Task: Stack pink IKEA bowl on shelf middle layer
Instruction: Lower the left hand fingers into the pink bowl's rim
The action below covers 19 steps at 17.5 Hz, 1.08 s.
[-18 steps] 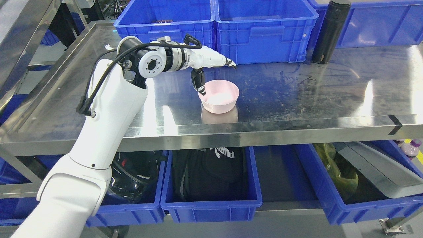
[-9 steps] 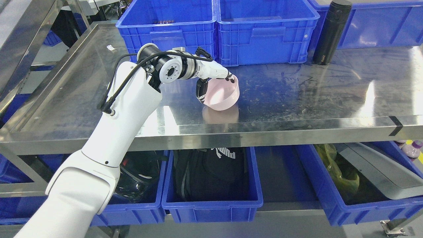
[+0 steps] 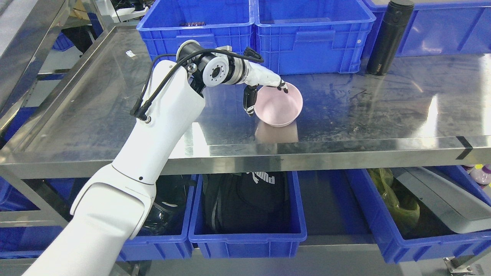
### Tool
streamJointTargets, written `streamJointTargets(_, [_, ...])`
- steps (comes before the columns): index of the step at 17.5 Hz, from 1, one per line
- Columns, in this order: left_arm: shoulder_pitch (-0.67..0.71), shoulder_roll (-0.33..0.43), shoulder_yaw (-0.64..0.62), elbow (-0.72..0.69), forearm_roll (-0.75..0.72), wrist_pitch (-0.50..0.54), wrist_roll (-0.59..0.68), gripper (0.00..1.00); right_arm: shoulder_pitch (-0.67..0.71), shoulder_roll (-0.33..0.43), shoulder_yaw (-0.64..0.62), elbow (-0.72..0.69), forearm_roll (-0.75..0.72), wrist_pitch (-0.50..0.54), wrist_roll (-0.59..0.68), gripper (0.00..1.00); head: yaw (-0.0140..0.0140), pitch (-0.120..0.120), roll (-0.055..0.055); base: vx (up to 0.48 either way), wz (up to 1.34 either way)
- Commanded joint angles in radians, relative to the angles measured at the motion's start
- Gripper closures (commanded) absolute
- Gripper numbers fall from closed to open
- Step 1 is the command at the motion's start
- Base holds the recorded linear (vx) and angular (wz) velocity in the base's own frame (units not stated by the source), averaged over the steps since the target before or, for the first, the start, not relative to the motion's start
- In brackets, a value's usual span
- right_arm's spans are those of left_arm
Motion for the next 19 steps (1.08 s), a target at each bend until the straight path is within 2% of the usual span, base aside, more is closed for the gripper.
streamJointTargets(1, [-0.071,-0.046,0.021,0.04,0.008,0.006,-0.001,0.09,0.0,-0.017,0.005,-0.017,0.0,-0.001,0.0,0.0,0.0,0.0,0.0,0.005,-0.04])
streamJointTargets(5, [-0.068,-0.046,-0.003,0.034,0.069,0.006,-0.039,0.09,0.0,-0.017,0.005,-0.017,0.0,-0.001,0.0,0.0,0.0,0.0,0.0,0.001,-0.01])
streamJointTargets(12, [-0.004,-0.046,-0.092,0.041,0.068,0.004,-0.033,0.09,0.0,-0.017,0.005,-0.017,0.001,-0.001,0.0,0.0,0.0,0.0,0.0,0.0,0.0])
streamJointTargets(19, [-0.076,-0.046,-0.097,0.032,0.059,0.004,-0.042,0.09,0.0,-0.017,0.005,-0.017,0.0,-0.001,0.0,0.0,0.0,0.0,0.0,0.0,0.0])
